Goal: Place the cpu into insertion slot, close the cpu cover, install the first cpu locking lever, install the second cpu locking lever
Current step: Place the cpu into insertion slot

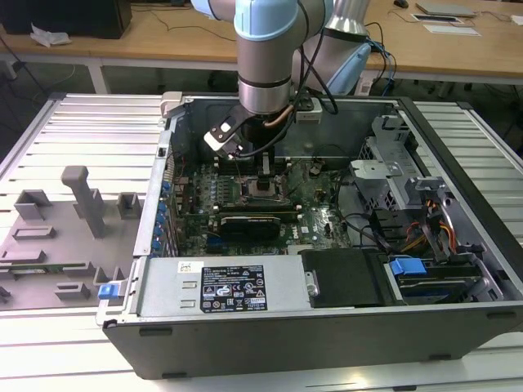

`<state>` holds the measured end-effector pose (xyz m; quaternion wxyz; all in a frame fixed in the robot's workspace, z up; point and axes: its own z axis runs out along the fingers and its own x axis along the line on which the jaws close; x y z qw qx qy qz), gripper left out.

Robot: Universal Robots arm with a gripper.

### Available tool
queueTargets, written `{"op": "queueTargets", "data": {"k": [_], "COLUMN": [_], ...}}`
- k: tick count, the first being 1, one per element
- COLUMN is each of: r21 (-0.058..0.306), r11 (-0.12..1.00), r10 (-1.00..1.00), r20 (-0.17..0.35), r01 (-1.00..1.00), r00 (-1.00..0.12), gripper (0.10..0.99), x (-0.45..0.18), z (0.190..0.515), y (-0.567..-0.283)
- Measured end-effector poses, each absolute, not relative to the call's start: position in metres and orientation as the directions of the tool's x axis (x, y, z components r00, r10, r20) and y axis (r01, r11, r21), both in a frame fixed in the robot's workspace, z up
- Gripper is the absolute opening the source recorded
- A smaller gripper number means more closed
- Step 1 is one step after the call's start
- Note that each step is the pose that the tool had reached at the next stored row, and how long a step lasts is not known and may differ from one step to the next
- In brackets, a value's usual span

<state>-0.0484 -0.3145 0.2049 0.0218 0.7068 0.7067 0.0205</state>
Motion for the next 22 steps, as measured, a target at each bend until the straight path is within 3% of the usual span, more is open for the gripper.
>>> {"op": "queueTargets", "data": {"k": [22], "r21": [0.06], "r11": [0.002], "r10": [1.0], "r20": [-0.029], "r01": [0.998], "r00": [0.0], "gripper": [0.106], "x": [-0.048], "z": [0.274], "y": [-0.311]}}
